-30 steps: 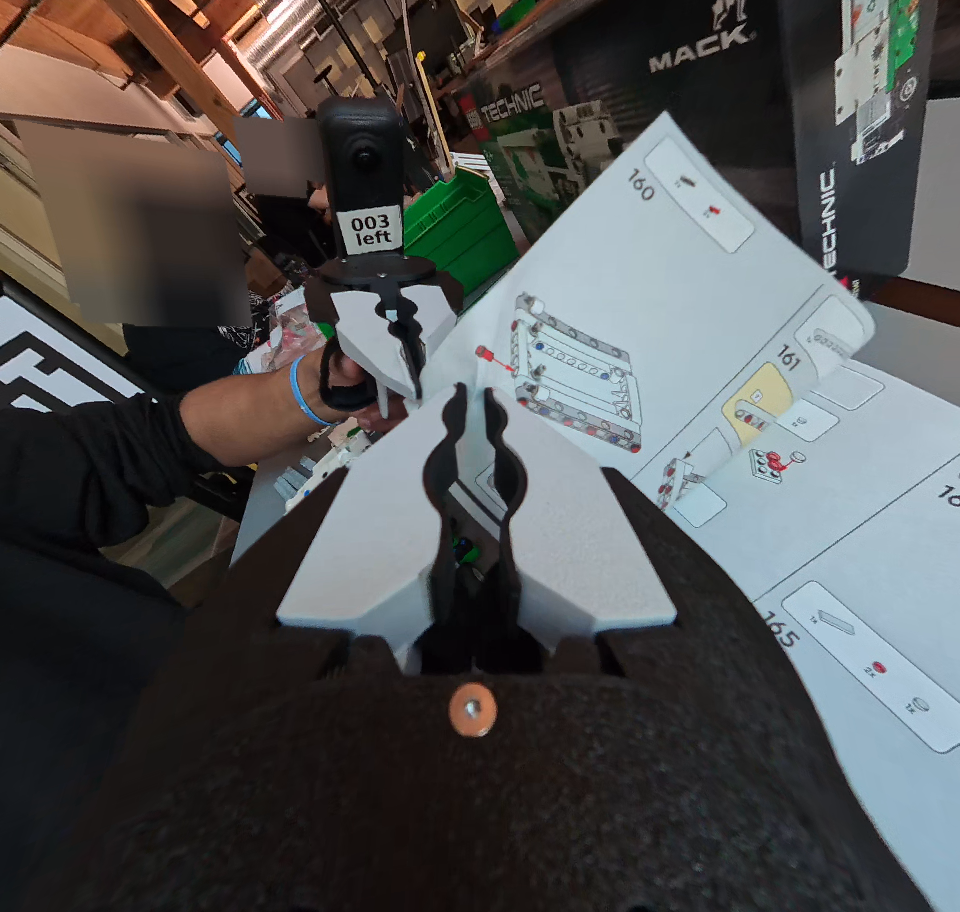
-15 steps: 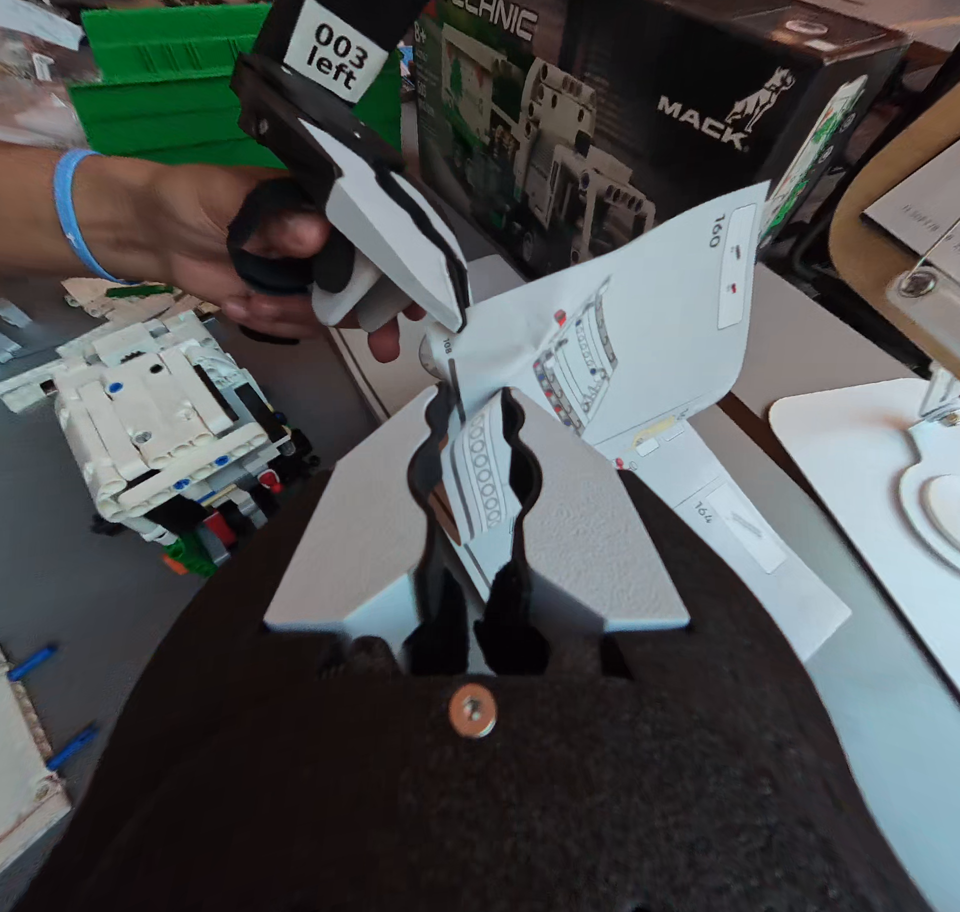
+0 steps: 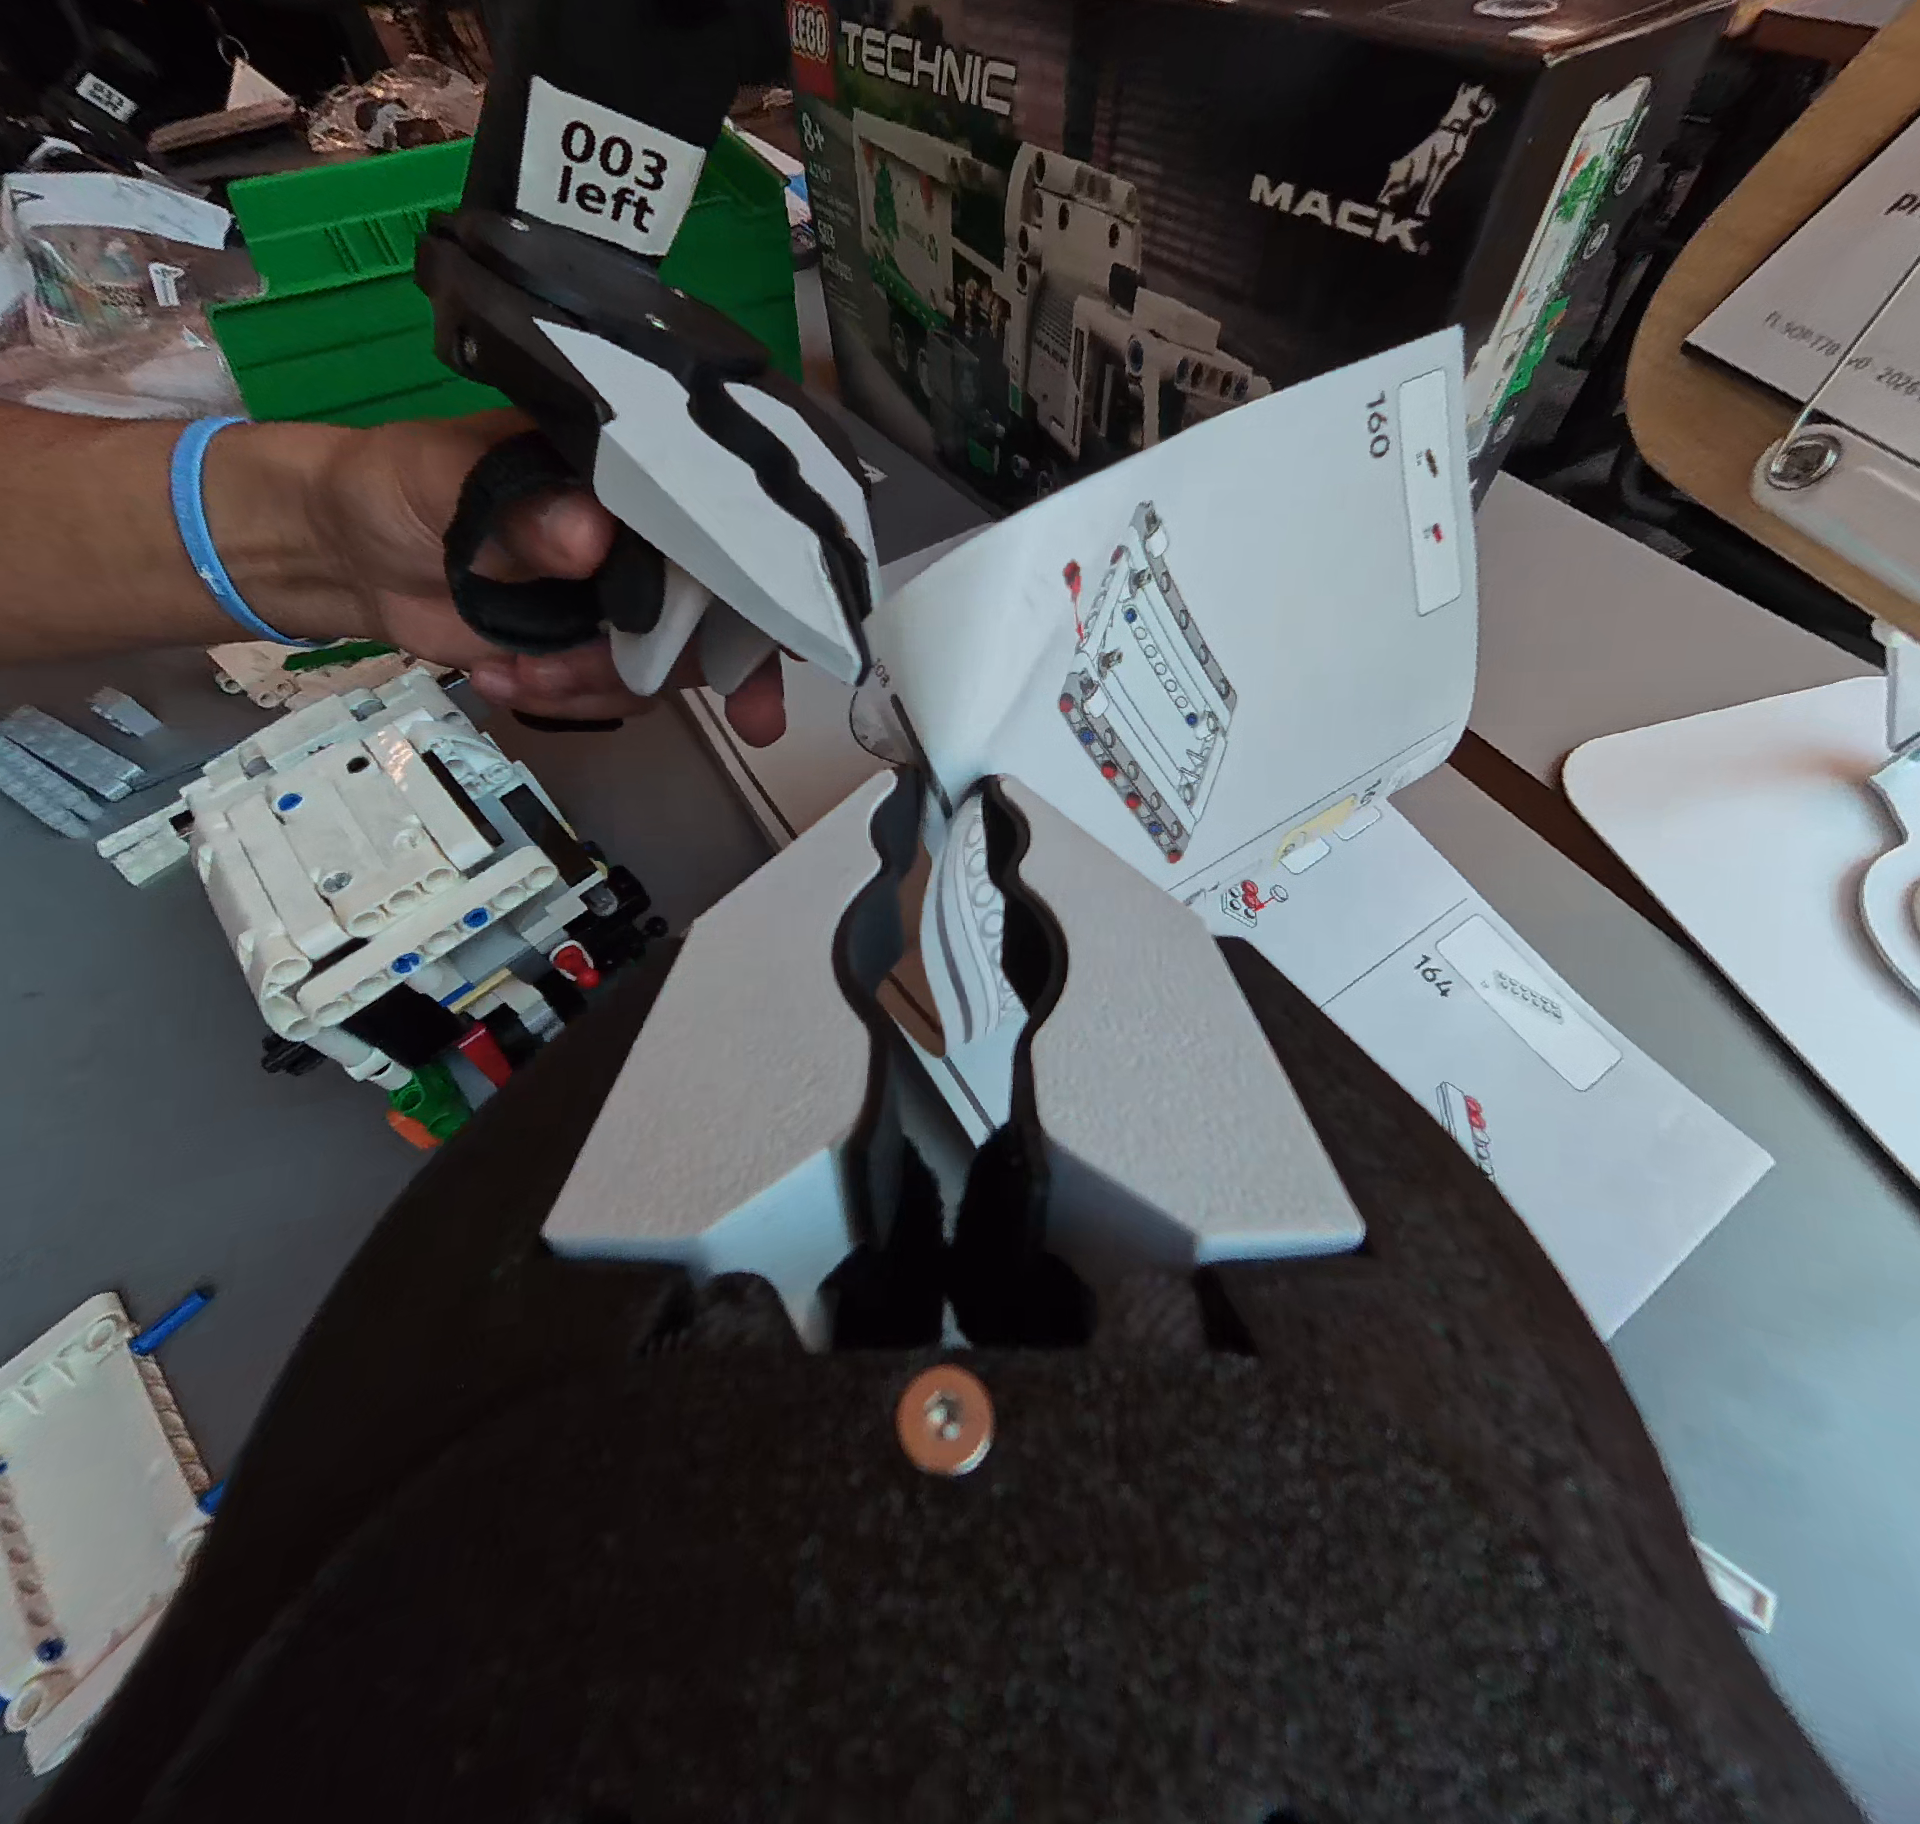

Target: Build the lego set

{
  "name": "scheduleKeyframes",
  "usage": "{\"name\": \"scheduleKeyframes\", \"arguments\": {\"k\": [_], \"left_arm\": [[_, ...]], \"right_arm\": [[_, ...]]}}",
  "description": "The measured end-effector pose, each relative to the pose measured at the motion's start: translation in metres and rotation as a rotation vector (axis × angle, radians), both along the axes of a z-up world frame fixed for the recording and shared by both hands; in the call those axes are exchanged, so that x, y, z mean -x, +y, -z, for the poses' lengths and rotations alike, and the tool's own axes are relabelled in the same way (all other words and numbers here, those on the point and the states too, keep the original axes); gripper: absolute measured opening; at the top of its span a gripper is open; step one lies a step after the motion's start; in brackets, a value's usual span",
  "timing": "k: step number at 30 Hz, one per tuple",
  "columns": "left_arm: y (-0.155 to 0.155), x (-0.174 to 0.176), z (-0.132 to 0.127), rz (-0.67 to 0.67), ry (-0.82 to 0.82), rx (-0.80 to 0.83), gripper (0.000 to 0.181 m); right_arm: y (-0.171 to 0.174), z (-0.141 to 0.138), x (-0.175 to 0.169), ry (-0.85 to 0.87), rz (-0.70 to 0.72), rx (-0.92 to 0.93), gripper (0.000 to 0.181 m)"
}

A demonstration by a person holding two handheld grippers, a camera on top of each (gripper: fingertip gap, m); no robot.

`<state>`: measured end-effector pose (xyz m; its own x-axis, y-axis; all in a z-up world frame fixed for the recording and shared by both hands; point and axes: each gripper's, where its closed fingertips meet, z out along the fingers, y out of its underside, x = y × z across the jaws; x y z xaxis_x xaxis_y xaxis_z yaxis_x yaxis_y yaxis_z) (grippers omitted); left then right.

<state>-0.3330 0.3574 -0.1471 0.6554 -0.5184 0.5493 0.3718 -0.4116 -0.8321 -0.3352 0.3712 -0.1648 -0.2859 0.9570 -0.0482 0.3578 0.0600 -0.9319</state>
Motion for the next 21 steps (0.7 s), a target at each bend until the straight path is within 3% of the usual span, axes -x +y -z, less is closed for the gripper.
{"name": "scheduleKeyframes", "arguments": {"k": [1, 6, 10, 13, 21], "left_arm": [[0.000, -0.001, 0.000, 0.004, 0.003, -0.001, 0.000], [0.001, -0.001, -0.001, 0.004, 0.003, -0.005, 0.000], [0.001, -0.002, 0.000, 0.012, 0.015, -0.006, 0.000], [0.000, -0.007, 0.003, 0.029, 0.047, -0.005, 0.000], [0.000, -0.009, 0.005, 0.033, 0.063, 0.003, 0.000]], "right_arm": [[0.001, -0.001, -0.001, 0.004, -0.001, 0.015, 0.011], [-0.004, -0.009, -0.007, 0.040, -0.060, 0.106, 0.013], [-0.007, -0.025, -0.006, 0.047, -0.115, 0.375, 0.029], [-0.004, -0.028, 0.000, 0.032, -0.133, 0.506, 0.030], [0.006, -0.018, 0.004, 0.024, -0.096, 0.488, 0.008]]}}
